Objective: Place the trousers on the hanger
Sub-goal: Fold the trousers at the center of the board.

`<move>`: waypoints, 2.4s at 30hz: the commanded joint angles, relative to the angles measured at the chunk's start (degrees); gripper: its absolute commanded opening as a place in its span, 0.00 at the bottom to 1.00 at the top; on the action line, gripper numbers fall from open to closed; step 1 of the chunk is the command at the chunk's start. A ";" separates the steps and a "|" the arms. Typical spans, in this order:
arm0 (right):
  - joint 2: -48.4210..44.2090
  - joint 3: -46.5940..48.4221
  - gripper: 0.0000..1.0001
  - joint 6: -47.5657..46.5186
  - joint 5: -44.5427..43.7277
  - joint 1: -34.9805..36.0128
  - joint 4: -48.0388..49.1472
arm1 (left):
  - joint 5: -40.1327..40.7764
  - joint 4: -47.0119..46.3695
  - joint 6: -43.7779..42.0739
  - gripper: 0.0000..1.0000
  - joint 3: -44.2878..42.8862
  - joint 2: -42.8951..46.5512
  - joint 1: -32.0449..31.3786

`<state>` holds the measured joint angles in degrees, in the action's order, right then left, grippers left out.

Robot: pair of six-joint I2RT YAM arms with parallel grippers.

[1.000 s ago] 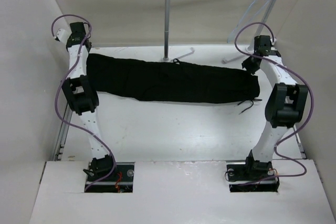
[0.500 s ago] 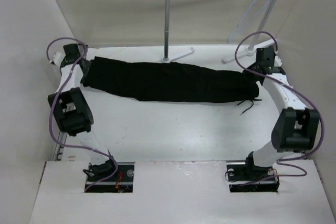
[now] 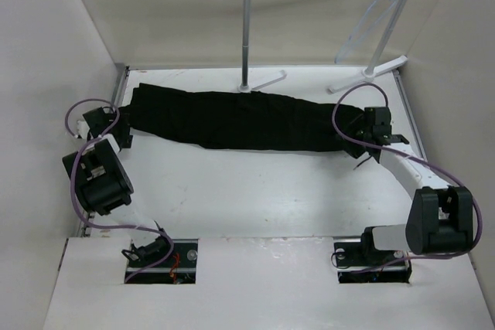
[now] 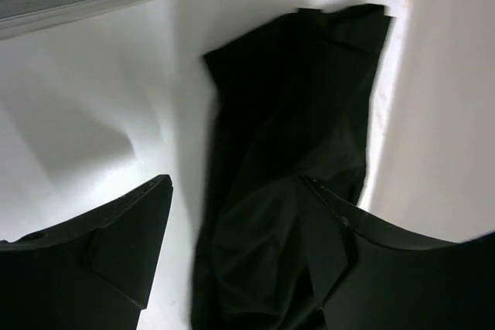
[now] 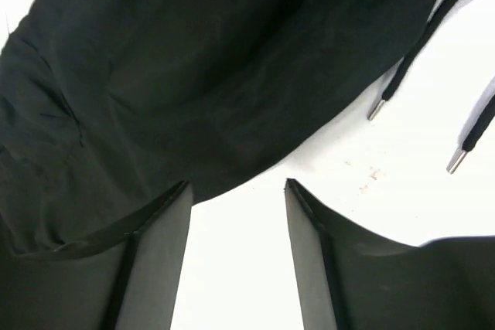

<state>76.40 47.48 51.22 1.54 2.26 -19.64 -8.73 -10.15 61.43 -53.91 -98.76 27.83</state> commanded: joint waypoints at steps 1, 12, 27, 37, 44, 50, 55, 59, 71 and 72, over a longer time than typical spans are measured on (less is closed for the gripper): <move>-2.83 -1.16 0.60 0.19 2.85 -2.30 6.27 | -4.36 -12.86 1.59 0.63 0.03 -0.73 -0.89; 4.10 -1.44 0.68 4.33 4.97 -13.20 9.27 | 2.66 -8.75 1.24 0.58 -4.97 -10.48 -2.91; 15.54 1.83 0.09 8.10 -1.36 -17.16 11.20 | 14.52 2.40 -5.08 0.06 -8.93 -7.43 -3.53; 1.31 -5.90 0.05 8.46 -5.14 -17.77 2.42 | 24.72 13.83 -11.15 0.05 0.37 8.04 -1.69; -8.20 -12.24 0.04 7.14 -4.35 -21.82 -1.54 | 32.81 20.00 -11.59 0.18 6.71 15.44 -0.63; -8.20 -12.24 0.04 7.14 -4.35 -21.82 -1.54 | 31.76 20.96 -11.59 0.51 6.89 18.50 -1.42; -8.20 -12.24 0.04 7.14 -4.35 -21.82 -1.54 | 34.30 25.44 -12.47 0.57 -0.04 25.54 -5.54; -8.20 -12.24 0.04 7.14 -4.35 -21.82 -1.54 | 35.71 26.76 -13.61 0.57 -3.92 27.57 -11.07; -25.60 -5.65 0.88 2.38 3.20 -16.29 -15.70 | 39.67 28.09 -9.84 0.55 -4.18 30.47 -35.14; -26.56 -5.65 0.88 4.31 3.73 -15.33 -15.08 | 39.76 27.65 -9.84 0.55 -4.27 30.30 -38.13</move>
<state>55.24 36.97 56.25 1.72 -15.59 -31.51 29.50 18.04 50.52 -57.08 -70.39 -3.97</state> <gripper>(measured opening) 0.858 0.551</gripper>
